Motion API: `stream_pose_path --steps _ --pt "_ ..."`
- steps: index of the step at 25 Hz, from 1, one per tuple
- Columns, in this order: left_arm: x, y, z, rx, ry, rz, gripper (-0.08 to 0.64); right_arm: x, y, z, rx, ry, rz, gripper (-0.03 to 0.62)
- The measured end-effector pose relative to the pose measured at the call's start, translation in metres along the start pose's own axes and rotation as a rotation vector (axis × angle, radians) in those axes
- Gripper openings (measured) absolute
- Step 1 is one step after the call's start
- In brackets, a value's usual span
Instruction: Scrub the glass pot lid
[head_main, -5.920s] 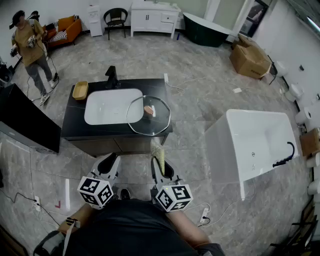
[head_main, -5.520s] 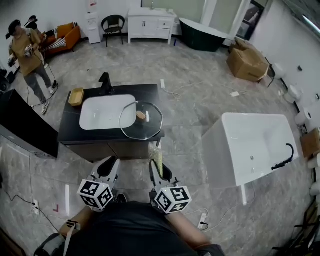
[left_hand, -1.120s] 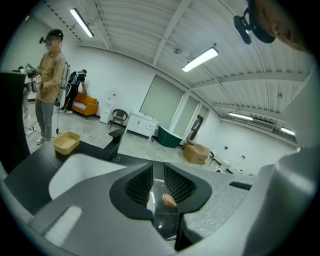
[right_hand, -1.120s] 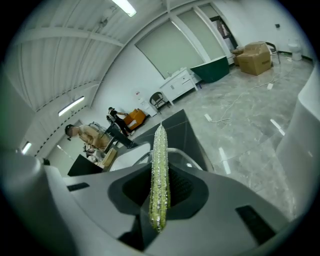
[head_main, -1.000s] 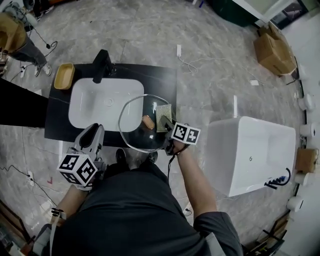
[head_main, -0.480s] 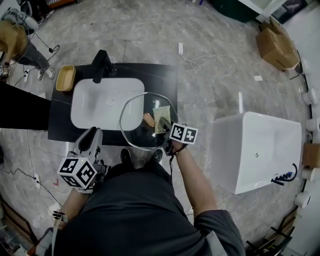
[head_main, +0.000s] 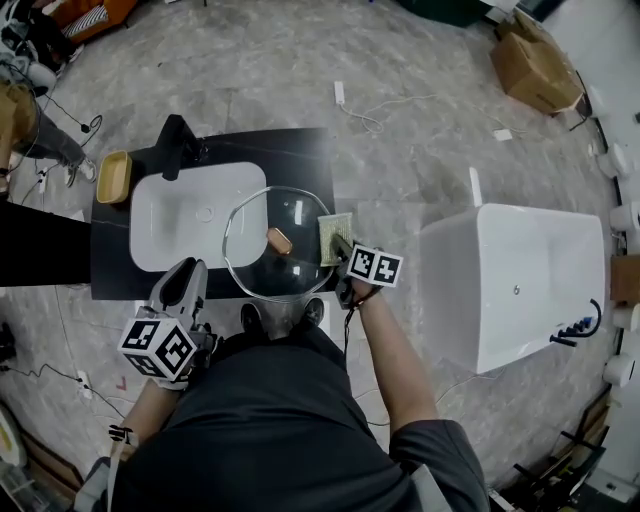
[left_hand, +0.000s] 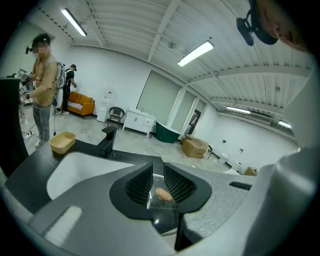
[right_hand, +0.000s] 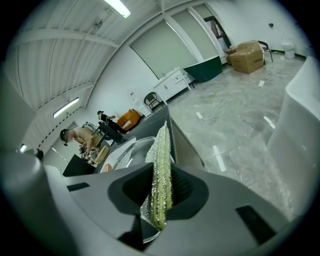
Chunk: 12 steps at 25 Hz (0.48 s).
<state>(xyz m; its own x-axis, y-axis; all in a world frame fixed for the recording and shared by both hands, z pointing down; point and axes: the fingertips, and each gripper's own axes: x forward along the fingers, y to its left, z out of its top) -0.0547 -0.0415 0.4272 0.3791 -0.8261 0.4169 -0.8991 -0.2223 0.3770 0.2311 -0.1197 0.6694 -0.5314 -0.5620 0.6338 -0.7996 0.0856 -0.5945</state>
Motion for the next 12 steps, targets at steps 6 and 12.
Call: stream_pose_path --steps 6,12 --pt "0.003 -0.010 0.003 0.020 0.005 -0.024 0.071 -0.017 -0.026 0.004 0.017 -0.028 -0.065 0.064" --pt "0.004 -0.008 0.007 0.022 -0.001 -0.055 0.071 -0.035 -0.023 0.008 0.020 -0.095 -0.119 0.064"
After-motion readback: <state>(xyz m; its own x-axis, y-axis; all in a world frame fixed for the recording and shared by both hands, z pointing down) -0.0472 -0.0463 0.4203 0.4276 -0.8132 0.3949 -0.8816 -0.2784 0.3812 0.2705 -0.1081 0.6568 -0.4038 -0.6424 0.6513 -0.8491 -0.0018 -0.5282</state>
